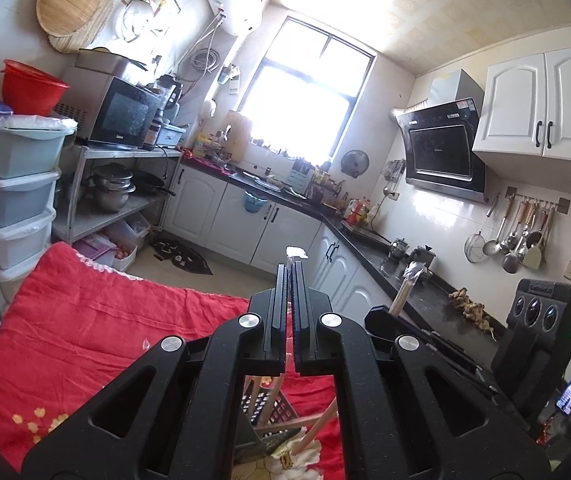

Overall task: Organize utensils
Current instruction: 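Lower the right tool's chopstick into the caddy while the left tool lowers its own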

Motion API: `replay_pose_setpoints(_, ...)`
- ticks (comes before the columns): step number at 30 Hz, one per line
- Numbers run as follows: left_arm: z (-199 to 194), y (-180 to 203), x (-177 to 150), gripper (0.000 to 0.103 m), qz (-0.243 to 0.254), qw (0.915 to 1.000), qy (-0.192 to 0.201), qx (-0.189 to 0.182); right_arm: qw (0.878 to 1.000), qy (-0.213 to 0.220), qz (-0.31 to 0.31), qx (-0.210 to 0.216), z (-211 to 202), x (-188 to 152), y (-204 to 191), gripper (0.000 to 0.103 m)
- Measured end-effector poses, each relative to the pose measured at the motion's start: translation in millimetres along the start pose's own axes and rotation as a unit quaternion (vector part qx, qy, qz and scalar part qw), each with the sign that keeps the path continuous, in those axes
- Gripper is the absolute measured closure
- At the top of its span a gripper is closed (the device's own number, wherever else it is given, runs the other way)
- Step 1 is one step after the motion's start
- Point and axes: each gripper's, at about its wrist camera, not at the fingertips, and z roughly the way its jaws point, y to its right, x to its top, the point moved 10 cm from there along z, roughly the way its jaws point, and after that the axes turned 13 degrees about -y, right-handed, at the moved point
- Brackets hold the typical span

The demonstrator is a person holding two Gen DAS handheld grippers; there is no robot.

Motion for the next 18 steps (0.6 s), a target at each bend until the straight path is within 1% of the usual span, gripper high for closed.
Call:
replay_pose_setpoints(8, 11.7, -13.6, 1.2, 0.103, -0.013, 0.9999, 0.002, 0.010, 1.000, 0.018, 0.019, -0.004, 9.1, 14.5, 13.8, 0.093)
replay_pose_setpoints(18, 26.3, -21.5, -6.2, 0.103, -0.005, 0.9996, 0.004, 0.029, 0.999, 0.017, 0.025, -0.010, 32.1, 10.1, 21.4, 0.093)
